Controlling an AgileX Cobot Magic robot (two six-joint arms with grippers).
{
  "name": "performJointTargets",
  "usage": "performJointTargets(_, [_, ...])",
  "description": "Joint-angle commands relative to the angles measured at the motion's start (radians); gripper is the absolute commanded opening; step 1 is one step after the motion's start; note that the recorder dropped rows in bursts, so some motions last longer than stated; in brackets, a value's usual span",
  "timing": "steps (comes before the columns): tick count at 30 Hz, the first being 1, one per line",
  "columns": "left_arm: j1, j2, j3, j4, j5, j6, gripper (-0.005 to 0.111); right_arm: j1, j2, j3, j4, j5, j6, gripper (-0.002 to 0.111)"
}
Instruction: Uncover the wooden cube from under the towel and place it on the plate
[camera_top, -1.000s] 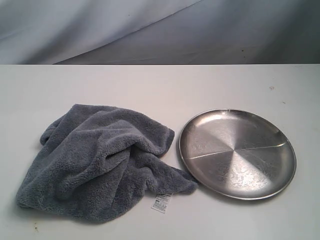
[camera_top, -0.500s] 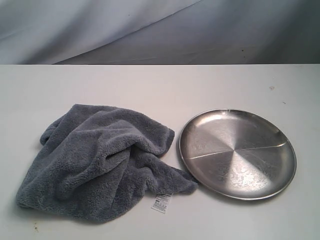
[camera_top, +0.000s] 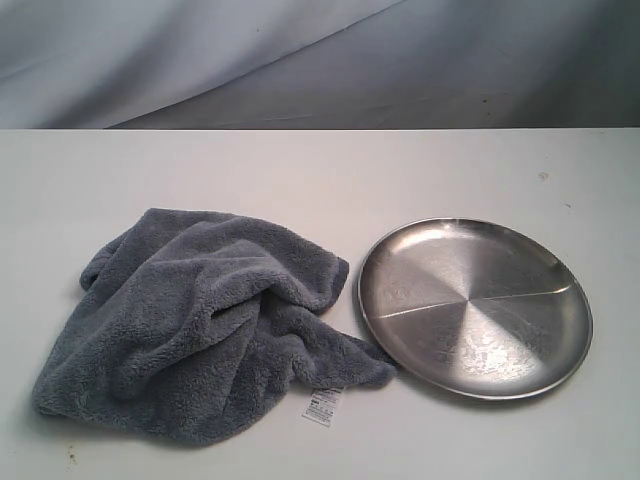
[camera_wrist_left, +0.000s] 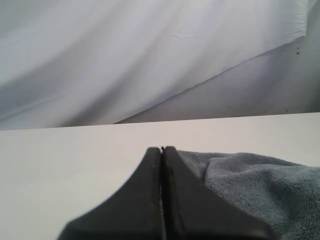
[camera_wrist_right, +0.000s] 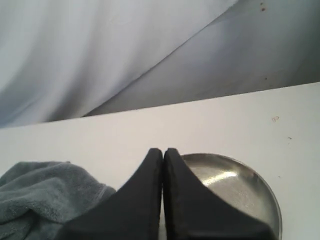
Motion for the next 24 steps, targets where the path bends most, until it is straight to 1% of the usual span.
performJointTargets(1, [-0.005,-0.004,0.004,-0.002,-0.002,-0.003,0.0,0.098,0.188,-0.12,0.01,0.047,-0.057,0.0])
performJointTargets(6, [-0.005,-0.004,0.004,-0.002,-0.002,-0.003,0.0,0.251,0.401,-0.261,0.01,0.121,-0.097,0.0])
performJointTargets(10, [-0.005,-0.004,0.004,-0.002,-0.002,-0.003,0.0,0.343,0.565,-0.383,0.01,0.199,-0.105,0.0])
performJointTargets(12, [-0.005,-0.004,0.004,-0.002,-0.002,-0.003,0.0,0.372,0.648,-0.456,0.007,0.259,-0.105,0.0])
performJointTargets(16, [-0.005,-0.004,0.004,-0.002,-0.002,-0.003,0.0,0.389,0.787,-0.56,0.004,0.384,-0.108,0.0])
performJointTargets(24, [-0.005,-0.004,0.004,-0.002,-0.002,-0.003,0.0,0.389,0.97,-0.705,0.014,0.538,-0.136,0.0])
